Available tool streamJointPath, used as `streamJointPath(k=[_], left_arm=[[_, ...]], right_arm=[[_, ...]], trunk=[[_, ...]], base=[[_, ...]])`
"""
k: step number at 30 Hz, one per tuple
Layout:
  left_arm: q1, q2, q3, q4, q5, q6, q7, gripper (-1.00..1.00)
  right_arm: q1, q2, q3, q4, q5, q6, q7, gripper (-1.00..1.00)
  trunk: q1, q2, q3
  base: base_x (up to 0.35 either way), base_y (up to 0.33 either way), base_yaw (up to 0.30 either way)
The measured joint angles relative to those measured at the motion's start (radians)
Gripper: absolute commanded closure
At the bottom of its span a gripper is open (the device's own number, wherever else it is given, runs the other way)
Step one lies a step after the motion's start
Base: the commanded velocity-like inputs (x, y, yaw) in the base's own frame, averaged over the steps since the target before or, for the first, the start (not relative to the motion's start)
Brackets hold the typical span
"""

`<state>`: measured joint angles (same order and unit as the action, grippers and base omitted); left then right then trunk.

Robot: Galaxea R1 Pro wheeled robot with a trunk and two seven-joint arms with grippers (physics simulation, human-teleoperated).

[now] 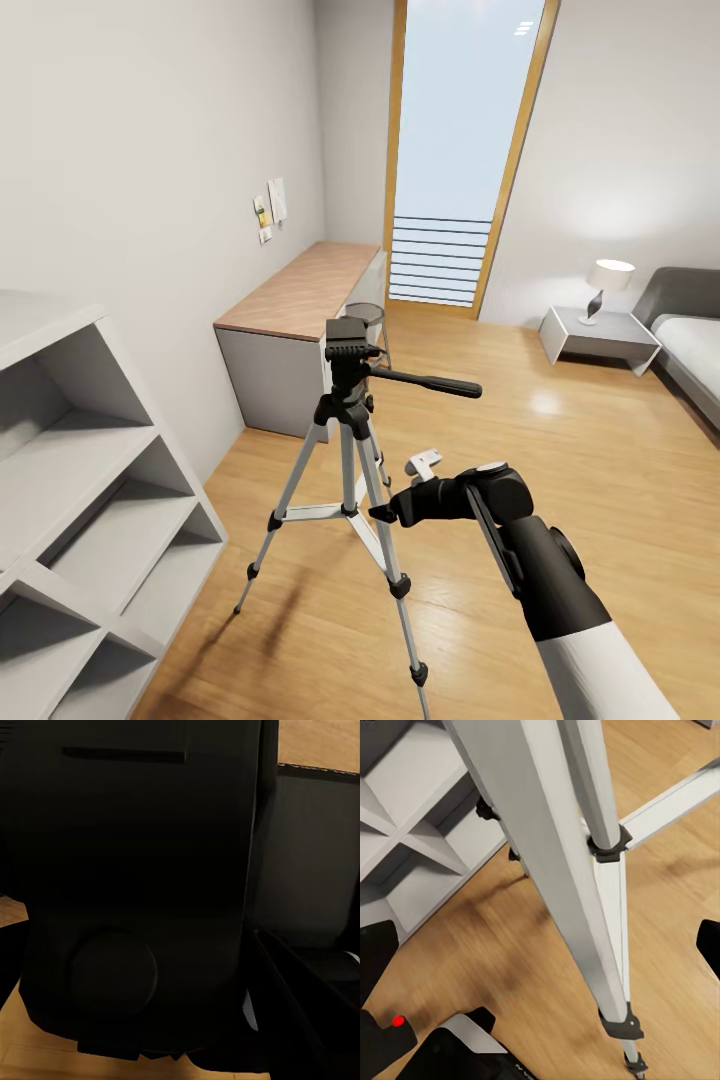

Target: Attach the digital camera to the camera tripod in the bedroom.

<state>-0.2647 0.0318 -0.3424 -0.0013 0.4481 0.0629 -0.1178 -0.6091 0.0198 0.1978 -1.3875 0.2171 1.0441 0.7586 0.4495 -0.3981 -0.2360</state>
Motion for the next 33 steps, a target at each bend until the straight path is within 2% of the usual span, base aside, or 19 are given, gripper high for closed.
streamJointPath(k=[23,33], left_arm=[[0.0,0.0,0.0,0.0,0.0,0.0,0.0,1.0],[0.0,0.0,0.0,0.0,0.0,-0.001,0.0,1.0]], right_arm=[[-0.001,0.01,-0.009,0.034,-0.004,0.0,-0.007,-1.0],[0.0,0.014,-0.009,0.037,-0.001,-0.056,-0.024,-1.0]], trunk=[[0.0,0.0,0.0],[0.0,0.0,0.0]], base=[[0.0,0.0,0.0],[0.0,0.0,0.0]])
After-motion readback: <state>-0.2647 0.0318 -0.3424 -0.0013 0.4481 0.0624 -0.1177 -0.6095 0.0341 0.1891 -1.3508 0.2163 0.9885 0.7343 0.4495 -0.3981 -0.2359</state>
